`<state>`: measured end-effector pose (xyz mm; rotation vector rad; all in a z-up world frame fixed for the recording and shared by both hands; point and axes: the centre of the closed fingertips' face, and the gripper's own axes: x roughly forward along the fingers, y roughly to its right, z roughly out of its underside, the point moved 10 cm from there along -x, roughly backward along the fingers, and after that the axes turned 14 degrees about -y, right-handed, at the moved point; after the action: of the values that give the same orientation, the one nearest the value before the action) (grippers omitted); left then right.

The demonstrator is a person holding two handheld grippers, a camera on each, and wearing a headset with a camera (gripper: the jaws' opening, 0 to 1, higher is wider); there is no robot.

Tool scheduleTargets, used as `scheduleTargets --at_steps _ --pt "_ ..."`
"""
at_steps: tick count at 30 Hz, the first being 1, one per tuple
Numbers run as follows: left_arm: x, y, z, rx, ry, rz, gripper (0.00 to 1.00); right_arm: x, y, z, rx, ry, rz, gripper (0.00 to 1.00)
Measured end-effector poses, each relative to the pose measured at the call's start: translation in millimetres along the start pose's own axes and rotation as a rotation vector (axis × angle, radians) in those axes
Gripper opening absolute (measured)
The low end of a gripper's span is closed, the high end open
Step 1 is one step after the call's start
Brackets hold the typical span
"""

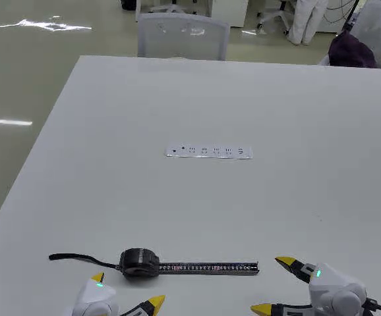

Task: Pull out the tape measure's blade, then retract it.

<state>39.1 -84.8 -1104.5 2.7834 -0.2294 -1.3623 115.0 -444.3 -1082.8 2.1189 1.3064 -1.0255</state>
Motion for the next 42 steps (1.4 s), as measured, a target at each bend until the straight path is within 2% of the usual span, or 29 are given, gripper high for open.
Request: scheduleTargets --at_steps 7,14,16,24,26,31,34,42 --pt "8.6 0.5 -1.8 -0.042 0.014 -0.018 0.83 13.1 12.5 0.5 -0.084 -0.048 -0.048 0.71" --pt "18.0 -0.3 -5.0 -0.129 0.059 -0.031 0.82 26.2 21.2 3.3 -0.167 -0.085 -0.105 0.69" --pt "21.7 0.1 -5.9 -0.149 0.048 -0.020 0.80 30.7 25.1 5.0 -0.180 -0.090 -0.115 0.68" --pt "36.5 5.8 -9.4 -0.142 0.034 -0.056 0.80 45.9 40.1 9.5 -0.232 -0.120 -0.145 0.58" --pt "40.2 6.3 -10.0 -0.149 0.038 -0.065 0.80 49.9 45.7 11.2 -0.252 -0.137 -0.130 0.55" --pt "47.1 5.8 -10.5 -0.174 0.052 -0.093 0.80 55.3 52.4 11.0 -0.269 -0.154 -0.138 0.50" --pt "51.5 4.2 -10.0 -0.213 0.039 -0.088 0.78 58.9 55.8 11.5 -0.280 -0.156 -0.153 0.47" --pt "55.1 2.5 -10.3 -0.208 0.044 -0.097 0.77 69.1 64.0 12.0 -0.324 -0.175 -0.179 0.38"
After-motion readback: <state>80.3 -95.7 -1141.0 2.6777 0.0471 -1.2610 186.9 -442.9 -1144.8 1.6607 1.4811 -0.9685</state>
